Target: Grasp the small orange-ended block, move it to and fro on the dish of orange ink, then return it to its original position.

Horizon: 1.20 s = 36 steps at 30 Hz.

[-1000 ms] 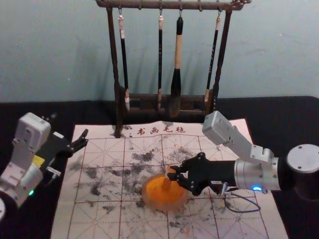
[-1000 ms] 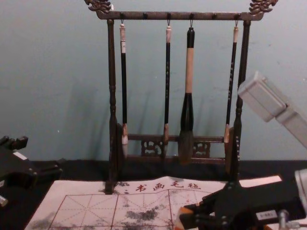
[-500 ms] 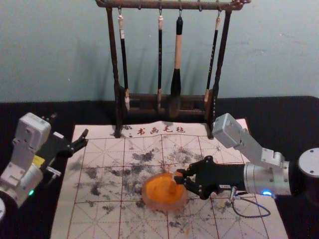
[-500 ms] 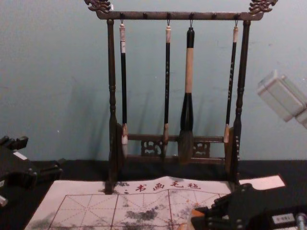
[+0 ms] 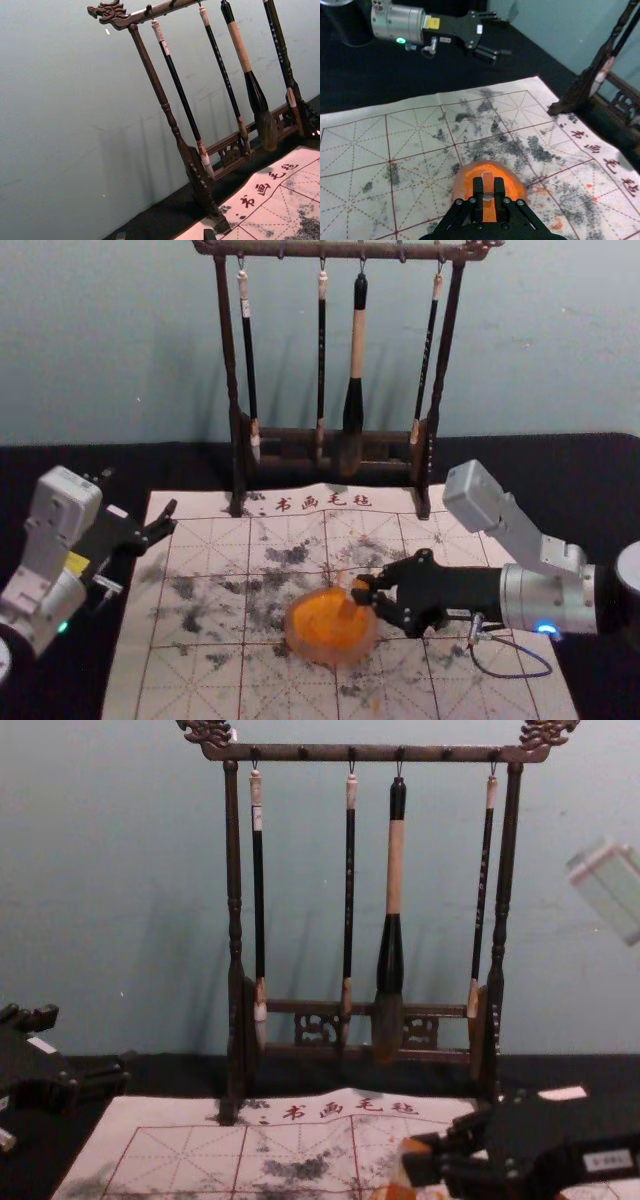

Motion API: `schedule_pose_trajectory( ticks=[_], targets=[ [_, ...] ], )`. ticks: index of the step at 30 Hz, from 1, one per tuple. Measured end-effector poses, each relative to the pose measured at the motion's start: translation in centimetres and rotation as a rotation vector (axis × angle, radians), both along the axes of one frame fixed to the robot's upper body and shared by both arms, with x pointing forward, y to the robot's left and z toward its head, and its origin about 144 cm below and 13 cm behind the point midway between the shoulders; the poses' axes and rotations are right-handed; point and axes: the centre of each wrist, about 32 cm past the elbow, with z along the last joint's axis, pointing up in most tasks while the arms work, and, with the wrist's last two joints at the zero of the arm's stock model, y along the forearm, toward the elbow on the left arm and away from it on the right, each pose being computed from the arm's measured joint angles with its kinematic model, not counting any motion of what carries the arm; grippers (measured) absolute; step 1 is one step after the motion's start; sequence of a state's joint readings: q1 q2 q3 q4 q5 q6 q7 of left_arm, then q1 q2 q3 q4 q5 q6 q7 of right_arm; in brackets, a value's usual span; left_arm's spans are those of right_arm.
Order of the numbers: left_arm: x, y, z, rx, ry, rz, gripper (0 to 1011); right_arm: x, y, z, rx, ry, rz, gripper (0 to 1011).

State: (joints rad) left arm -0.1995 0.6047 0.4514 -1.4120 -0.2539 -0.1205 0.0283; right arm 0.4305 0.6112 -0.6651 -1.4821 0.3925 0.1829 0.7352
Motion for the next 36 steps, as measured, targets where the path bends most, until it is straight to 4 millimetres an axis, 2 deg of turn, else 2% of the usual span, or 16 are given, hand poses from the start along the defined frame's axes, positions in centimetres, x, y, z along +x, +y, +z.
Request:
schedule_pose_trajectory(
  ticks=[12,25,36],
  targets=[
    [0.0,0.0,0.0,0.000,0.000,0.000,1001,-0.6,-1.7,1.3,0.021,-0.036,-0.066,101],
    [0.0,0.0,0.0,0.000,0.000,0.000,1001,-3.0,-5.9,3.4,0.027,-0.077,-0.184,101],
    [0.0,0.0,0.0,0.000,0.000,0.000,1001,-5.1,-8.0,2.9,0.028,-0.051,-0.242,101]
  ],
)
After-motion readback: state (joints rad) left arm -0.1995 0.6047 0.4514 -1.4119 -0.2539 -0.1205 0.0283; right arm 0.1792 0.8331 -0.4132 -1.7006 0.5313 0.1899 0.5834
